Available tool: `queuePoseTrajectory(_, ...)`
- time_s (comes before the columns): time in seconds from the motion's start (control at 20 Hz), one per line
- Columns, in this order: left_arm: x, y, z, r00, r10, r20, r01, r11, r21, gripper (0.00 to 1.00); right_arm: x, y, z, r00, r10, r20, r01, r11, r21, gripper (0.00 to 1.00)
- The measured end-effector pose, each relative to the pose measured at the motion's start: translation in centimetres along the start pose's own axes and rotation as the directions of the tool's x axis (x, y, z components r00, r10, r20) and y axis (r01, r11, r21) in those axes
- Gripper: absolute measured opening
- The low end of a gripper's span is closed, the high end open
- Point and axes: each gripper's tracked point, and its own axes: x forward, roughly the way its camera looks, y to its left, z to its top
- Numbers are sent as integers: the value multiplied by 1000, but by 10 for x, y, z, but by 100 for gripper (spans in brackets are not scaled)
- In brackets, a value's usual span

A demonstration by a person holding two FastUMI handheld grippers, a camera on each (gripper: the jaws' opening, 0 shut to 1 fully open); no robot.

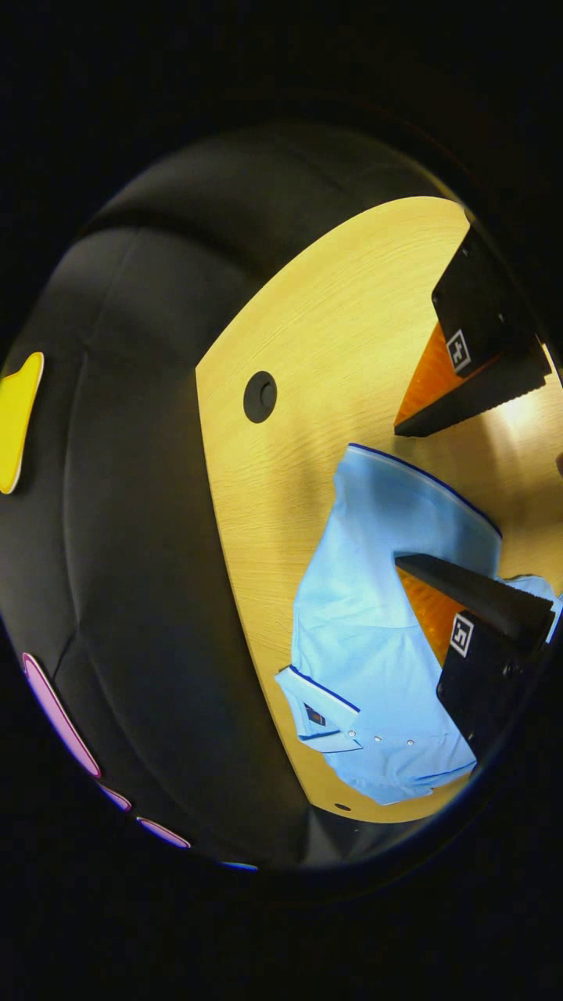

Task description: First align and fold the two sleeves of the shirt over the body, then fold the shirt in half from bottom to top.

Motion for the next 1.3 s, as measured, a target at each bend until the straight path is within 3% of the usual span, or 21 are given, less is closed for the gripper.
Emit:
queuePoseTrajectory(0.2,-1,6,-5,1000,10,-8,-10,1000,1,100,5,-1,-1,1000,-21,-12,21,1000,7,85)
queuePoseTrajectory(0.25,-2,8,-5,1000,11,-10,-11,1000,1,99,7,-1,1,1000,-23,-9,23,1000,10,75)
queuePoseTrajectory(0.35,-3,12,-10,1000,18,-16,-18,1000,2,99,9,-2,2,999,-33,-15,33,999,20,75)
queuePoseTrajectory(0.5,-6,20,-13,999,29,-20,-29,1000,0,99,12,-1,0,998,-45,-34,46,999,26,46)
queuePoseTrajectory(0.6,-7,26,-15,999,36,-21,-36,999,-2,99,11,6,3,999,-38,-28,38,999,25,13)
queuePoseTrajectory(0.65,-9,29,-16,999,40,-22,-40,999,-3,99,11,12,3,999,-24,-26,24,1000,16,6)
queuePoseTrajectory(0.85,-16,45,-21,998,61,-28,-61,998,-10,99,-5,48,26,998,47,50,-46,999,-5,5)
queuePoseTrajectory(1.05,-25,66,-26,995,92,-36,-93,995,-32,99,-32,135,46,976,190,106,-183,980,-73,5)
queuePoseTrajectory(1.1,-27,72,-26,994,102,-36,-104,994,-38,99,-38,158,46,969,226,103,-216,972,-93,0)
queuePoseTrajectory(1.15,-30,78,-27,993,113,-37,-114,993,-40,99,-43,182,42,960,261,98,-250,961,-115,5)
queuePoseTrajectory(1.3,-41,94,-28,989,143,-40,-145,989,-40,99,-55,248,19,933,357,54,-342,922,-179,5)
